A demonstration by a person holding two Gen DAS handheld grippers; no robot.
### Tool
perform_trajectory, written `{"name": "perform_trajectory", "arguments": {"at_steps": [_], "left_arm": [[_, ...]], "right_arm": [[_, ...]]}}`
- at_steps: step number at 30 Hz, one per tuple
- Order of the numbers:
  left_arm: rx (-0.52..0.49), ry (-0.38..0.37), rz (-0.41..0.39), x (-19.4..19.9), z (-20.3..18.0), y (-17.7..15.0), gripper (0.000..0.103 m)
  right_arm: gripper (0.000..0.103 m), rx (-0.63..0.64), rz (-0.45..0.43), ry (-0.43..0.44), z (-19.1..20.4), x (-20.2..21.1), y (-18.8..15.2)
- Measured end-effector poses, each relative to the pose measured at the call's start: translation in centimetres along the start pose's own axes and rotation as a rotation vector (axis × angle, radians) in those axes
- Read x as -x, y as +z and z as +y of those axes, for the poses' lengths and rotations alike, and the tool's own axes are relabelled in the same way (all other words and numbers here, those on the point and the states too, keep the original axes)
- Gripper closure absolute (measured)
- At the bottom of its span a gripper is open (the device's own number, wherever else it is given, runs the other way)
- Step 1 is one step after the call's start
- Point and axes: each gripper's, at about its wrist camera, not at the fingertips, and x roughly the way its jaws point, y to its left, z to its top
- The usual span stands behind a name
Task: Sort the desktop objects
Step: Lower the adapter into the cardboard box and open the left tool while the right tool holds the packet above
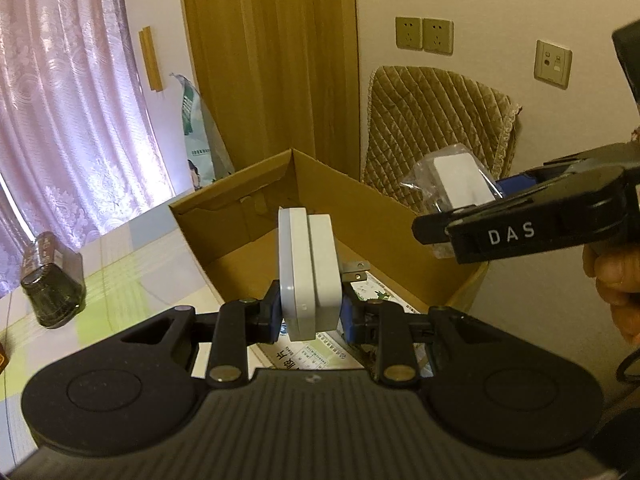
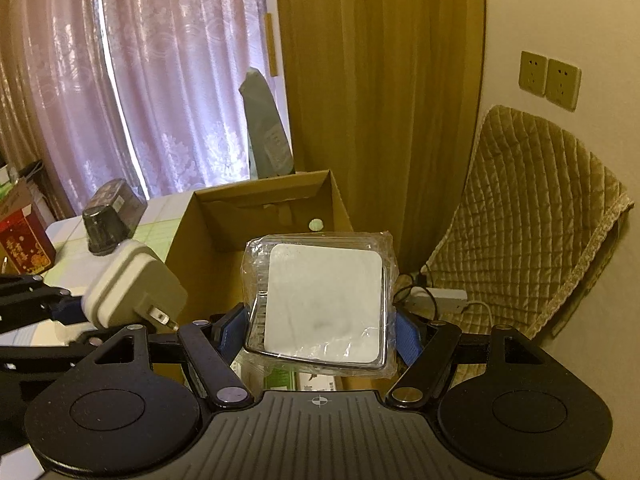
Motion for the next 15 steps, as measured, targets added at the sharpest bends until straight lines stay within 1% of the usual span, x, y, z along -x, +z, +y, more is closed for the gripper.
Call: {"name": "perform_trajectory", "arguments": {"at_steps": [10, 15], "left_arm": [[-0.001, -0.011, 0.027, -2.3, -0.1, -0.4, 0.079], [0.007, -0.007, 0.032, -2.6, 0.2, -0.4, 0.079]], "right_arm": [[0.031, -0.007, 0.018, 0.002, -0.3, -1.2, -0.1], [0.031, -0.003, 0.022, 0.000, -0.3, -1.6, -0.1]]}}
